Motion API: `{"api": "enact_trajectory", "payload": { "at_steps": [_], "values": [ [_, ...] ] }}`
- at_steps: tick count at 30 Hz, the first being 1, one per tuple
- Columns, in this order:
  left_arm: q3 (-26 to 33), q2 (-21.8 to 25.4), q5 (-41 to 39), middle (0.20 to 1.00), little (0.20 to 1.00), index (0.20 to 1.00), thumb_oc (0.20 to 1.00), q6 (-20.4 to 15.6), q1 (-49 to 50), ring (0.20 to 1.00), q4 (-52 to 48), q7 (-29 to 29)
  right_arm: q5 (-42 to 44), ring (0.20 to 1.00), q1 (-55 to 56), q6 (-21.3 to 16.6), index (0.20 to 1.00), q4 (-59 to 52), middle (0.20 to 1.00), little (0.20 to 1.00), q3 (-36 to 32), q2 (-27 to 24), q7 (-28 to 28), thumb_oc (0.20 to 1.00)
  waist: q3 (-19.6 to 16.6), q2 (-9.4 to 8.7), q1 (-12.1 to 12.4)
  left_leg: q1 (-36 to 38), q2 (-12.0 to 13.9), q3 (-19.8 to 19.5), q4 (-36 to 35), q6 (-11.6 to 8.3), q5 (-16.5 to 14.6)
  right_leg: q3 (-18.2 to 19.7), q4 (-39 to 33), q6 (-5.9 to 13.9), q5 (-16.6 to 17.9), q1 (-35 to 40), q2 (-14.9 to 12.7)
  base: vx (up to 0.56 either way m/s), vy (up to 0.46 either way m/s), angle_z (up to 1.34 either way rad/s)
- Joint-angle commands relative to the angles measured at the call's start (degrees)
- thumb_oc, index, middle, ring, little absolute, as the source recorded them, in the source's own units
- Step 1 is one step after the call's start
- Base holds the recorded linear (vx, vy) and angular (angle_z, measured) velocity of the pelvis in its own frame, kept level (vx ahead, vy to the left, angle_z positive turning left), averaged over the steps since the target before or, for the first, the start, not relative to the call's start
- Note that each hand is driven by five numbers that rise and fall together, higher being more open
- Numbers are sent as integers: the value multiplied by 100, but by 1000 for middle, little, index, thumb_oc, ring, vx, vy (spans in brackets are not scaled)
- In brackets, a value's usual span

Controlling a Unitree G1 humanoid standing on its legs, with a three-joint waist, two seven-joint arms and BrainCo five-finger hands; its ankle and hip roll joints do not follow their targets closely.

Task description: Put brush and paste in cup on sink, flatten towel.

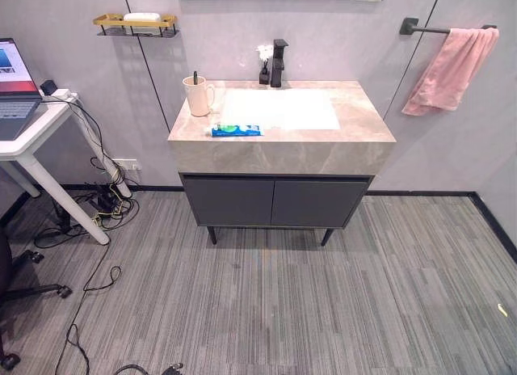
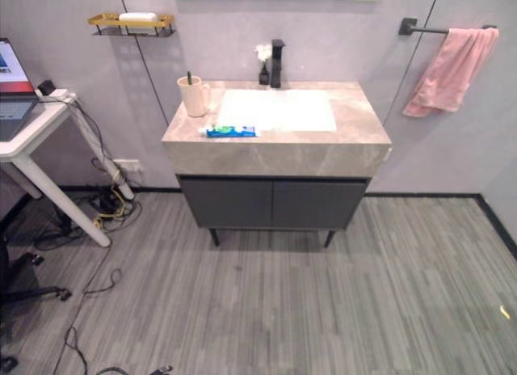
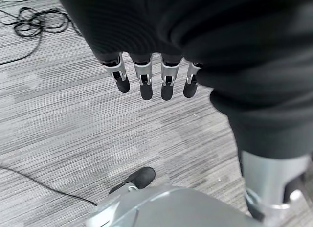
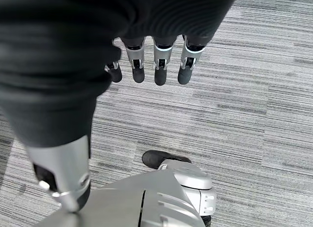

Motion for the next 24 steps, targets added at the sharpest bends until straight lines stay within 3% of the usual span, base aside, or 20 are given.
{"api": "enact_trajectory", "payload": {
  "at_steps": [1, 19, 24],
  "values": [
    [-63, -349, 6, 1000, 1000, 1000, 1000, -18, -148, 1000, 733, -58, 168, 1000, -308, -72, 1000, -40, 1000, 1000, 300, 34, 94, 1000, -92, -186, 2, -119, -28, -536, -167, -75, 239, -68, 158, 361, 644, -369, -267, 10, -42, 0],
    [123, -227, 250, 1000, 1000, 1000, 1000, 54, -419, 1000, 1043, 52, -236, 1000, -309, -81, 1000, -145, 1000, 1000, 464, 24, -25, 1000, -69, -180, -45, -124, 27, -477, -167, -120, 224, -15, 250, 298, 573, -459, -194, 6, -16, 0],
    [172, -182, 165, 1000, 1000, 1000, 1000, 50, -518, 1000, 1027, 116, -214, 1000, -450, -91, 1000, -235, 1000, 1000, 503, -46, -60, 1000, 114, -138, -61, -246, 78, -436, -74, -135, 310, 40, 585, 253, 478, -719, -129, -68, -28, -2]
  ]
}}
